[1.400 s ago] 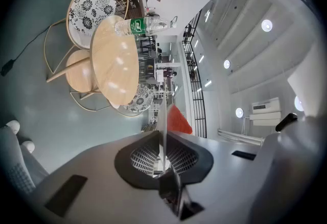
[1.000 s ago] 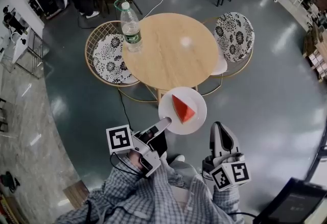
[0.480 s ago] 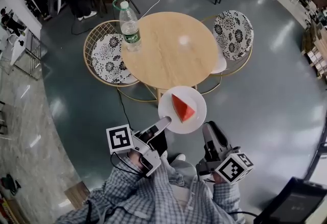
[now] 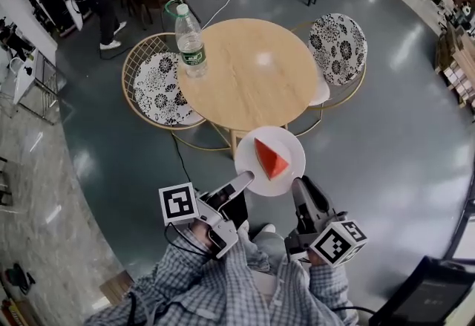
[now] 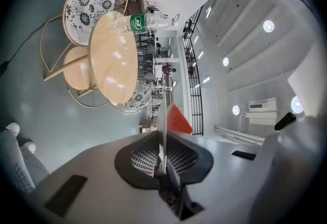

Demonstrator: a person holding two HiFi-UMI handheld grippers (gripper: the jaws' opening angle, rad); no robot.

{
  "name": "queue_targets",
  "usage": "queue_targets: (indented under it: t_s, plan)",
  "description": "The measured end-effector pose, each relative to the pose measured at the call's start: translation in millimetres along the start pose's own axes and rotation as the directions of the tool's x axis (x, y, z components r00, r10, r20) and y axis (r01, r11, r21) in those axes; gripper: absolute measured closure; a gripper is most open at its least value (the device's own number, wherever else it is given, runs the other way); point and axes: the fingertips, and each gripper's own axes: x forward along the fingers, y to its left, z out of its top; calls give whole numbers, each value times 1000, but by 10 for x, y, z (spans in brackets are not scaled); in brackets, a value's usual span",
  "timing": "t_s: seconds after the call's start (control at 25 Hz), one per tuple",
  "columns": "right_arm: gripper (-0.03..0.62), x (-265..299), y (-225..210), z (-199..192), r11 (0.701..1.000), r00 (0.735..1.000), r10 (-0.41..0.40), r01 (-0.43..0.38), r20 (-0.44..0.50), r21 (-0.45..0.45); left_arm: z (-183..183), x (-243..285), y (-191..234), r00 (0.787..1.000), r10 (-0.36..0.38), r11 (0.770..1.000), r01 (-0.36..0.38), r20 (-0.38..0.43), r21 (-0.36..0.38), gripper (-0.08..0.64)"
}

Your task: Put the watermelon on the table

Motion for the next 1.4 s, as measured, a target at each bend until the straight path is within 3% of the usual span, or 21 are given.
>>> queue_targets:
  t_s: [0.44, 0.8, 1.4]
  plan:
    - [505, -76, 118, -105, 999, 998, -53, 53, 38, -12, -17, -122, 1, 999, -11, 1000, 11, -49, -3, 526]
    - [505, -6, 123, -89, 999, 998, -50, 50, 33, -9, 44, -117, -5, 999, -10, 1000, 10, -40, -2, 526]
    - [505, 499, -346, 317, 1000, 1000, -9, 9, -17, 2, 415, 501, 80, 1000, 25, 1000, -25, 8, 13, 526]
